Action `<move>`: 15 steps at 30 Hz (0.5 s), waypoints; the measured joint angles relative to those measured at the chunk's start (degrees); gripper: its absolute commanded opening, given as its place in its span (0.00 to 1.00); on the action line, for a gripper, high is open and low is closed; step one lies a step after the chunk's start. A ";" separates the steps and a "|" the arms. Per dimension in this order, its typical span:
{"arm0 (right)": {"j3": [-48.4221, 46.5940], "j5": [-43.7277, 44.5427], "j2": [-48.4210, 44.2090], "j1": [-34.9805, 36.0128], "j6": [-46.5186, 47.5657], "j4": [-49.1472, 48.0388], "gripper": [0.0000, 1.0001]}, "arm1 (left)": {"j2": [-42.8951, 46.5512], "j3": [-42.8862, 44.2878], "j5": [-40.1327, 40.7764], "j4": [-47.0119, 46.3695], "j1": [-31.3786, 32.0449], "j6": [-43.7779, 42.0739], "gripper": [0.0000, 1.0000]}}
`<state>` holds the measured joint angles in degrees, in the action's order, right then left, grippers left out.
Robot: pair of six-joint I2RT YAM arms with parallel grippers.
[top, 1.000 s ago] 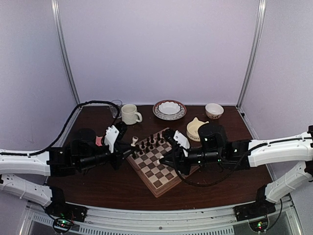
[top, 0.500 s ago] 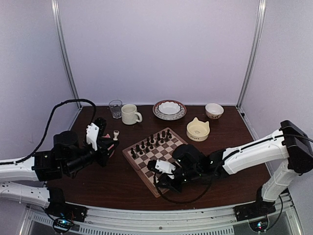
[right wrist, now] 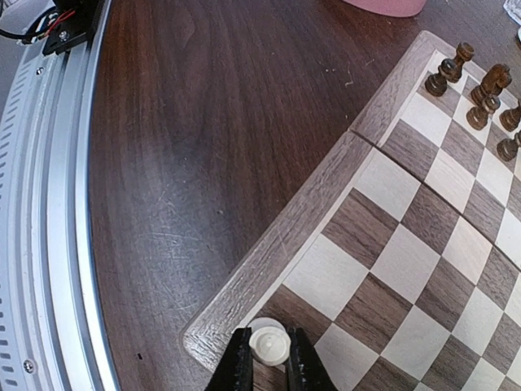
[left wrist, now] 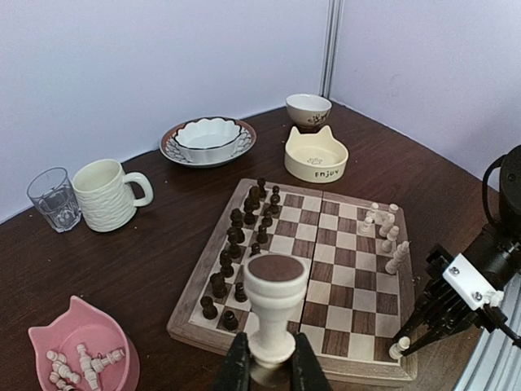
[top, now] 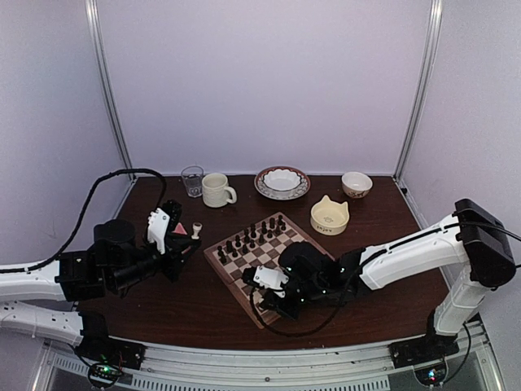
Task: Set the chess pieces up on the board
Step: Place the rook at a1.
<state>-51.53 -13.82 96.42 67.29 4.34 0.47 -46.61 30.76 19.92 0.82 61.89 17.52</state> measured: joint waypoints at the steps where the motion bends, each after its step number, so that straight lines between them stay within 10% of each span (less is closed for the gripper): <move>1: -0.02 0.28 0.22 0.00 0.02 0.22 0.00 | 0.00 0.00 -0.22 0.15 0.00 0.00 0.00; 15: -1.60 1.90 2.40 0.00 0.28 1.64 0.04 | 0.00 0.00 -1.11 0.55 0.00 0.00 0.00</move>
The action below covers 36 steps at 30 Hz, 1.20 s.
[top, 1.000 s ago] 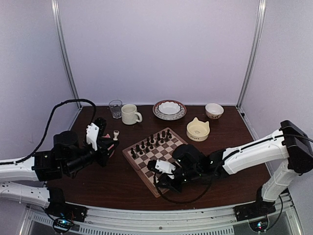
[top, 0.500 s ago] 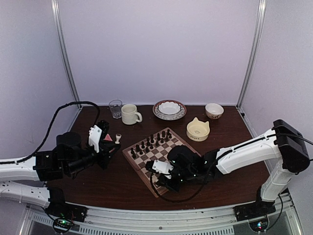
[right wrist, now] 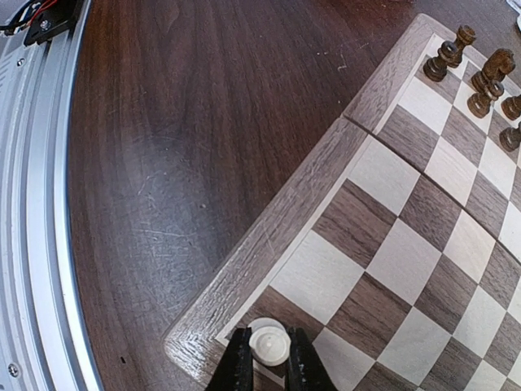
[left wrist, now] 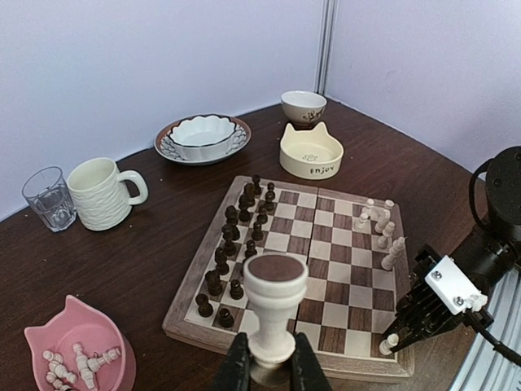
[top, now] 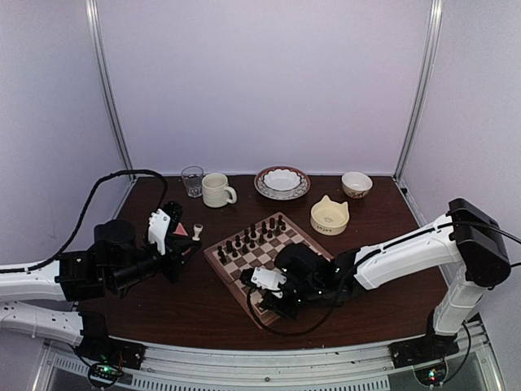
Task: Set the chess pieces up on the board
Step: Place the rook at a1.
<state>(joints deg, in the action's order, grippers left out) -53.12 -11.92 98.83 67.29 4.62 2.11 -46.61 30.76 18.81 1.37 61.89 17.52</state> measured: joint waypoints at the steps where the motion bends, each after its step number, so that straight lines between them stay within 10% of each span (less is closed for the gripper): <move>1: 0.00 0.04 0.00 0.00 0.02 -0.02 0.07 | 0.00 0.00 -0.11 0.00 0.00 0.00 0.00; 22: 0.39 0.39 -1.53 0.00 -0.20 0.09 0.37 | -1.70 0.85 -1.99 1.36 0.00 0.07 0.00; 36: 13.77 1.03 -28.55 1.22 5.03 -11.96 0.52 | -9.84 8.85 -12.57 6.95 0.00 2.71 0.00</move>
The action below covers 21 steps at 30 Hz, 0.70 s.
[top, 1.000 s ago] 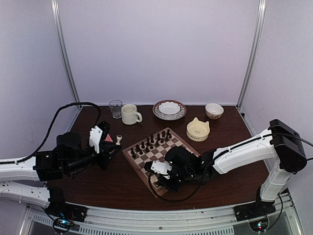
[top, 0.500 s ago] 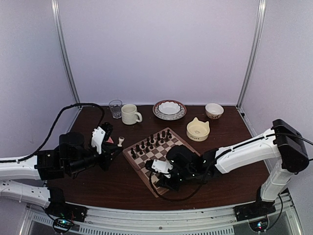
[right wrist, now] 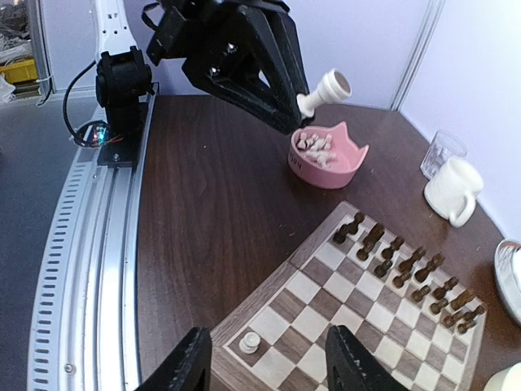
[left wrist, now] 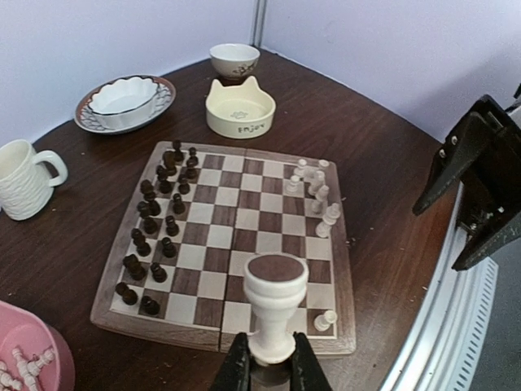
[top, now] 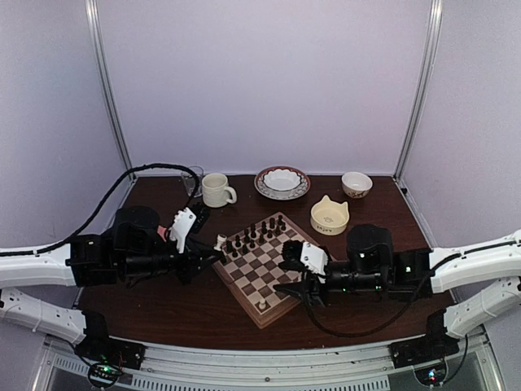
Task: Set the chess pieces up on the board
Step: Place the rook at a1, then pass from the left arm to the right
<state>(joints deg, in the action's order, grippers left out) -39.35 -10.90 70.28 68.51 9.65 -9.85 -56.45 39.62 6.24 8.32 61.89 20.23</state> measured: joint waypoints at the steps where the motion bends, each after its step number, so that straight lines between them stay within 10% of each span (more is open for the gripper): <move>1: 1.38 0.04 -1.84 0.04 1.64 -1.14 0.52 | -0.57 0.96 -1.46 0.76 0.00 0.35 0.00; 11: -1.25 7.91 -8.74 9.99 21.46 7.26 0.58 | -4.59 6.93 -15.54 6.84 0.00 5.11 0.00; 21: -18.71 25.11 6.16 15.43 44.41 13.55 0.60 | -5.25 7.91 -19.74 12.35 0.00 7.41 0.00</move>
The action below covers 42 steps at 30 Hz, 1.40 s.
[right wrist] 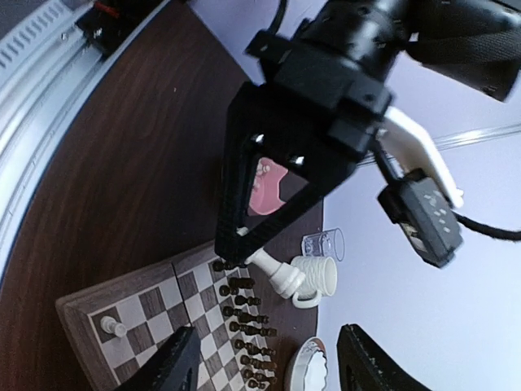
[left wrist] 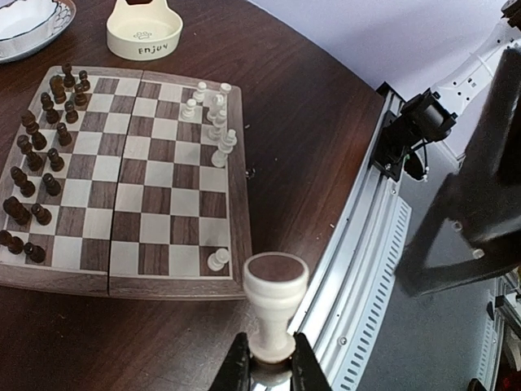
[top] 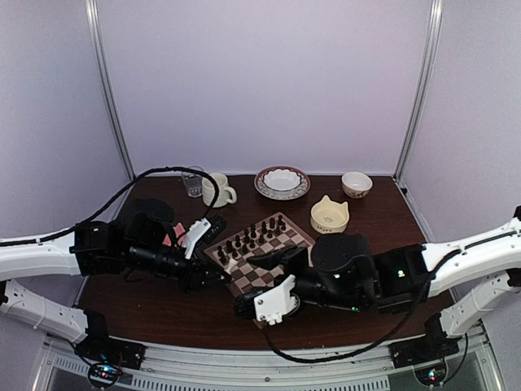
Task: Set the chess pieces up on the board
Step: Pass from the left arm to the right
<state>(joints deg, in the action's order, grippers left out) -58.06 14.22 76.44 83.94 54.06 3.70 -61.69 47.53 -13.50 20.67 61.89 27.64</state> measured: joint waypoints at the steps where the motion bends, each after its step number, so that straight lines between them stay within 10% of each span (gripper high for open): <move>1: -0.72 1.70 2.14 0.22 2.23 0.02 0.60 | -0.33 0.33 -0.28 0.46 0.00 0.15 0.00; 26: -4.00 17.31 15.67 1.20 25.31 -10.43 0.56 | -4.15 1.90 -4.50 2.95 -0.04 1.22 0.00; 36: -5.66 17.77 19.26 1.22 26.23 -9.64 0.21 | -5.14 2.60 -5.18 3.50 -0.04 1.25 0.00; 42: -6.10 17.97 19.26 1.20 24.96 -8.22 0.12 | -4.70 2.62 -4.74 3.85 -0.04 1.25 0.23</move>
<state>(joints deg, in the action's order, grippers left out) -64.16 32.18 95.70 85.14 79.02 -4.51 -66.39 50.15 -18.24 24.51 61.84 28.88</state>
